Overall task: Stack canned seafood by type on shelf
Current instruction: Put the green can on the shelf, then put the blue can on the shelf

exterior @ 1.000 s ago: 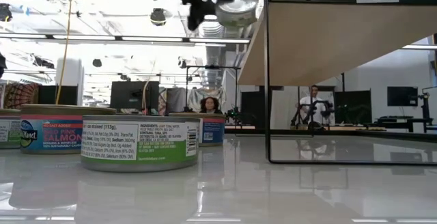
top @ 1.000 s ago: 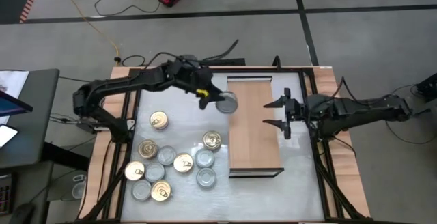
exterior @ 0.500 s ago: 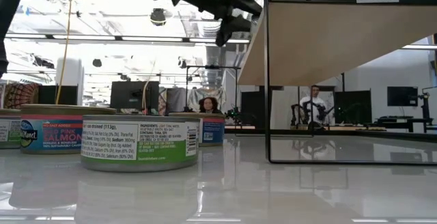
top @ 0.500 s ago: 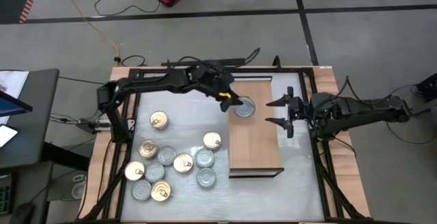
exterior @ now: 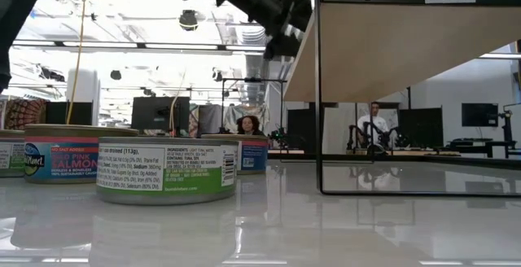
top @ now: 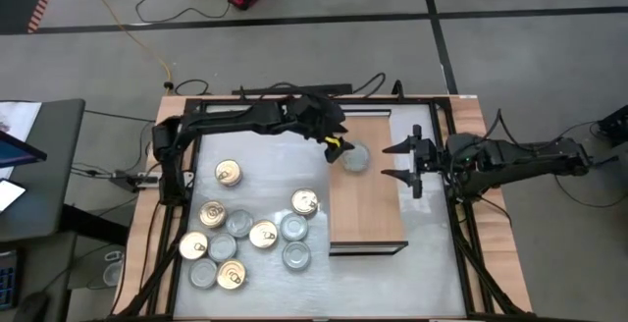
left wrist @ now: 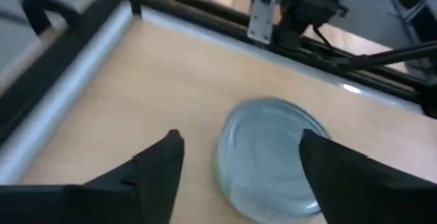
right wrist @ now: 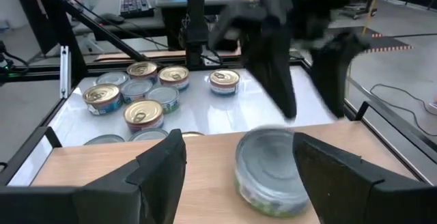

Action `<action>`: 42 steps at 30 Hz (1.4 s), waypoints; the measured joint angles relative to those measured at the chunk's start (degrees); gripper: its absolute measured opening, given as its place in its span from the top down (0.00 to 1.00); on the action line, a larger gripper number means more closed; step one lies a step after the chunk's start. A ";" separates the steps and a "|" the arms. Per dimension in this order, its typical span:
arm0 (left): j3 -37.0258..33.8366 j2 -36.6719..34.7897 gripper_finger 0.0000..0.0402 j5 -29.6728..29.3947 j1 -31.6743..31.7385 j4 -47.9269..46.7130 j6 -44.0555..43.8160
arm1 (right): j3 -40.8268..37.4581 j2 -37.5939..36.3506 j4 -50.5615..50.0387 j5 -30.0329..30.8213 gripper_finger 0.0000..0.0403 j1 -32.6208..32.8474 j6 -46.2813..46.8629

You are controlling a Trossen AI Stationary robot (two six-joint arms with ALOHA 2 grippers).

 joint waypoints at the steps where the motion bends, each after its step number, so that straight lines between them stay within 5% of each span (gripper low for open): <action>1: 0.02 -0.78 0.27 -1.03 -0.03 0.29 1.74 | 0.00 0.00 -0.06 0.00 0.27 0.00 0.02; 6: 0.09 -5.74 0.21 -4.86 -1.67 -3.09 16.47 | 0.00 0.00 -1.53 0.02 0.27 0.48 0.69; 12: -3.50 -11.29 0.23 -16.93 -10.79 -13.78 30.90 | 0.00 -0.02 -2.80 0.02 0.27 0.70 0.92; 22: -25.81 -25.20 0.27 -22.83 -13.12 -17.31 13.18 | 0.02 0.51 -1.14 0.09 0.27 0.70 2.38; 28: -32.32 -32.33 0.27 -26.40 -9.26 -31.54 6.39 | 0.09 1.94 2.51 0.15 0.27 0.70 0.03; 34: -32.65 -30.34 0.27 -24.57 -4.09 -43.39 6.22 | 0.07 4.11 5.40 0.17 0.27 0.43 -2.94; 42: -32.65 -21.48 0.34 -24.52 0.59 -47.39 15.45 | 0.07 4.49 5.45 0.20 0.27 -0.57 -4.09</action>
